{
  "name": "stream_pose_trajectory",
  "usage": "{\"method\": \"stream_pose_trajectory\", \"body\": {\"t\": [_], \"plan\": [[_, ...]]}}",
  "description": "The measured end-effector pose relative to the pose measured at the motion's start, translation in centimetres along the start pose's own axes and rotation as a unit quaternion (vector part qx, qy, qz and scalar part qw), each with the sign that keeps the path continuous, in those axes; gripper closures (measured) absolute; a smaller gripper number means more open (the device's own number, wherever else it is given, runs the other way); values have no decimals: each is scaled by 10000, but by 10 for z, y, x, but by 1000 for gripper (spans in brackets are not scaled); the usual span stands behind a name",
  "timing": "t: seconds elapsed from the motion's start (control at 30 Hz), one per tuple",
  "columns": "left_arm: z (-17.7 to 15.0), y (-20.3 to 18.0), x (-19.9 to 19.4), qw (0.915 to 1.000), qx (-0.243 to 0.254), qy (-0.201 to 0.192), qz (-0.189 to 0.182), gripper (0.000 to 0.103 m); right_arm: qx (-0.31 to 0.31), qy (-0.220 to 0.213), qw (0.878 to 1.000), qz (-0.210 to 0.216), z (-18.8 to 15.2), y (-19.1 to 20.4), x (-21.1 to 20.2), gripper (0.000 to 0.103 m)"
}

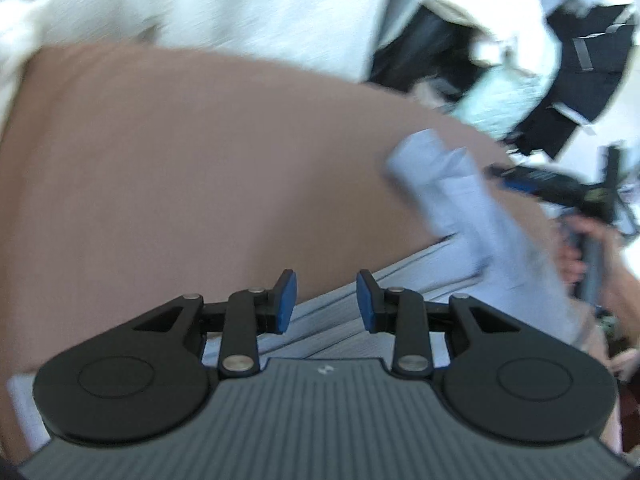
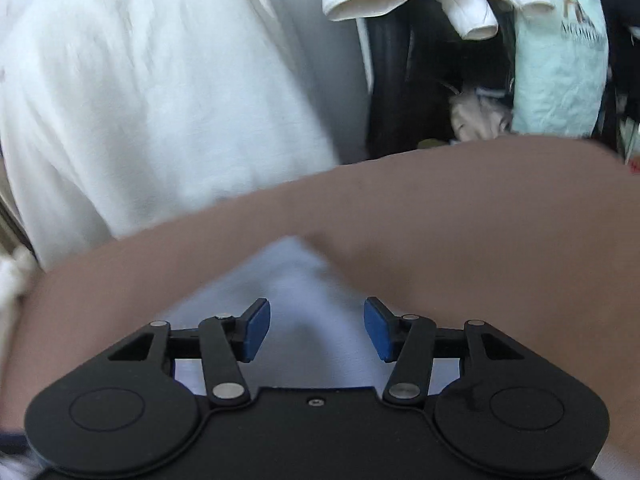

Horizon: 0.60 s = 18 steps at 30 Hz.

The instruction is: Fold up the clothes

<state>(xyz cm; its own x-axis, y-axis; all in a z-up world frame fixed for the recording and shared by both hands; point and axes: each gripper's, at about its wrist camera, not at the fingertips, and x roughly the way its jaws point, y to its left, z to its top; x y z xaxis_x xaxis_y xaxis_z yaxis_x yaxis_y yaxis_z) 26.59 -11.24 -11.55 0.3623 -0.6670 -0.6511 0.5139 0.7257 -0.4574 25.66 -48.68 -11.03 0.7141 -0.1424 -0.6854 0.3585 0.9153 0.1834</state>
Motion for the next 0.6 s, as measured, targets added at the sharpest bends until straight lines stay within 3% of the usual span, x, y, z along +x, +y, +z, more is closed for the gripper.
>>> {"method": "stream_pose_trajectory", "body": {"t": [0.07,0.2,0.3,0.37,0.4,0.43,0.47,0.5,0.53,0.6], "plan": [[12,-32,10,9988,415,-188,-198,72,-315,42,9995,73,3,-10,9,46],[35,-81,61,9979,352,-201,-500,72,-704,70,9969,354,4,-11,18,46],[43,-106,107,9988,192,-79,-437,72,-952,146,9937,581,2,-5,24,46],[43,-122,136,9988,370,-52,-315,67,-1132,224,9919,524,-3,2,30,46],[42,-127,151,9989,381,32,-270,65,-1182,259,9915,479,-5,3,33,51],[40,-125,162,9995,203,126,-224,65,-1232,295,9910,434,-7,5,36,86],[37,-123,173,9996,-11,219,-178,69,-1281,330,9904,389,-10,7,39,102],[35,-120,184,9992,-226,312,-131,77,-1330,365,9898,344,-12,8,42,101],[35,-120,186,9994,-187,259,-121,100,-1330,299,9902,294,-12,8,40,101],[37,-122,184,9999,-5,93,-116,99,-1242,-9,9921,183,-7,6,28,102]]}}
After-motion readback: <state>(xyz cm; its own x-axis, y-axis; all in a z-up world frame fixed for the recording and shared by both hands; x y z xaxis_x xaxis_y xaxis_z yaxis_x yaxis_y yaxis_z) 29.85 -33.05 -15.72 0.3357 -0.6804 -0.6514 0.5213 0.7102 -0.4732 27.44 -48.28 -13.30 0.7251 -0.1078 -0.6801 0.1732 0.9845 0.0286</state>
